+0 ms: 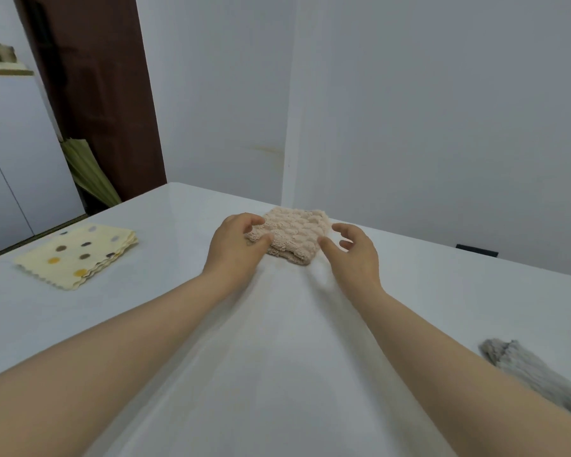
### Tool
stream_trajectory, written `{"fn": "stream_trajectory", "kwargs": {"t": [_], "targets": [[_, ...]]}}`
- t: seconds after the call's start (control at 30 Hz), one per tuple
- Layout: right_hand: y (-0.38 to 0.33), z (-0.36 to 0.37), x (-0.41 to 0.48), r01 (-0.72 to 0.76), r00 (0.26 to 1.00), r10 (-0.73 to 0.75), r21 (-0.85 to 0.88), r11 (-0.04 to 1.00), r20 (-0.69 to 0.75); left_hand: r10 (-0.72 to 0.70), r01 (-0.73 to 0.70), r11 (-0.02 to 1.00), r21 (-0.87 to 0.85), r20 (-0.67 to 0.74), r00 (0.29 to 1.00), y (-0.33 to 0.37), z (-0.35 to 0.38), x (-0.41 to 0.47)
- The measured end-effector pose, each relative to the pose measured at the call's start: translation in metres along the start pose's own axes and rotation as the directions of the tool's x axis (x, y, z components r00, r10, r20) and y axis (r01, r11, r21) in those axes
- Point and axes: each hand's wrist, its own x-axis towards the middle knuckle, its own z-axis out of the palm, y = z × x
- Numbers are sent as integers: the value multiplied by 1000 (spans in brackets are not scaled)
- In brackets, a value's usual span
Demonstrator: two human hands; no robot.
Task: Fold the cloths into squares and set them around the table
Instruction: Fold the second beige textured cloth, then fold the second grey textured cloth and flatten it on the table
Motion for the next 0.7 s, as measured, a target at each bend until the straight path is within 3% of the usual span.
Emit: {"fn": "stream_trajectory", "kwargs": {"t": [0.4, 0.7], "targets": [[-57, -116, -150, 94, 989, -90, -26, 995, 116, -1, 7, 985, -174, 38, 999, 119, -56, -141], [-72, -208, -276, 32, 987, -26, -37, 999, 157, -55, 89, 962, -257, 137, 989, 184, -68, -272]]}}
